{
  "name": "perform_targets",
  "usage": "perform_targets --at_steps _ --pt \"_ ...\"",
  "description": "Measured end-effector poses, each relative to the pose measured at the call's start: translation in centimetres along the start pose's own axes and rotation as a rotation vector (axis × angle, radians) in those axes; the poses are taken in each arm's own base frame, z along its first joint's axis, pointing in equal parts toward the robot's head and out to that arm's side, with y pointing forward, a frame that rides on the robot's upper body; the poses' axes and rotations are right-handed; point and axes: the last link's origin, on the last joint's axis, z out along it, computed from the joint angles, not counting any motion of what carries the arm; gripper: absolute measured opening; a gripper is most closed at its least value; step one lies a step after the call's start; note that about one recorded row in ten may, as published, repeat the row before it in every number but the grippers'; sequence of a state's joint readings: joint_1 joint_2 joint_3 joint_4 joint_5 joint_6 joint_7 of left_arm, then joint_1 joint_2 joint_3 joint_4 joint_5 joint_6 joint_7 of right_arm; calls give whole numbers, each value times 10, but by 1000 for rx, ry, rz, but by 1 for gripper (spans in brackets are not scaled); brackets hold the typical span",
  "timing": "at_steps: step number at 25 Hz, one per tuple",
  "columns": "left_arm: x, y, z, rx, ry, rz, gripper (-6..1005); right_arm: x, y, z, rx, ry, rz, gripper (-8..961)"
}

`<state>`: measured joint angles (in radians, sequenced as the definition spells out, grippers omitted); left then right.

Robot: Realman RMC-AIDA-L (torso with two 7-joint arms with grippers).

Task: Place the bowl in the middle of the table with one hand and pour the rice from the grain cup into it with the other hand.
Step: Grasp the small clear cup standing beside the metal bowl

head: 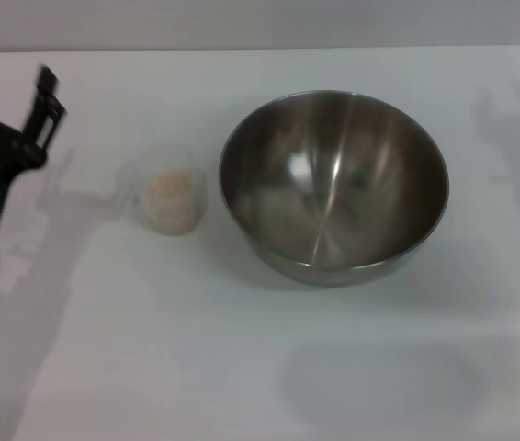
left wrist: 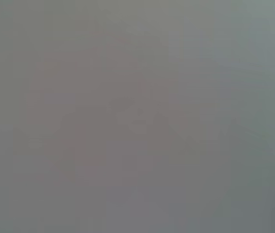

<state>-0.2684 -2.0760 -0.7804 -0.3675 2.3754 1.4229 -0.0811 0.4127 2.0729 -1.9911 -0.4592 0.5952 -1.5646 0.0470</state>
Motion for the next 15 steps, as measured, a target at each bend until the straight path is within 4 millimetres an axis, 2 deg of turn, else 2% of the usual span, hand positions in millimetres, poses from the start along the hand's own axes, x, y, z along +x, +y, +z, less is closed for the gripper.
perform_targets --at_steps 4,8,9,15 --pt "-9 13 -24 -59 -59 27 801 -2 -15 -10 28 -3 -15 480" --pt "-15 19 -35 -82 -102 23 800 -1 -18 -13 29 12 -28 482" --pt "-22 21 -40 -91 -152 23 800 0 -20 -15 29 19 -34 482" --pt "-42 23 -42 -95 -291 25 799 1 -23 -15 27 25 -42 486"
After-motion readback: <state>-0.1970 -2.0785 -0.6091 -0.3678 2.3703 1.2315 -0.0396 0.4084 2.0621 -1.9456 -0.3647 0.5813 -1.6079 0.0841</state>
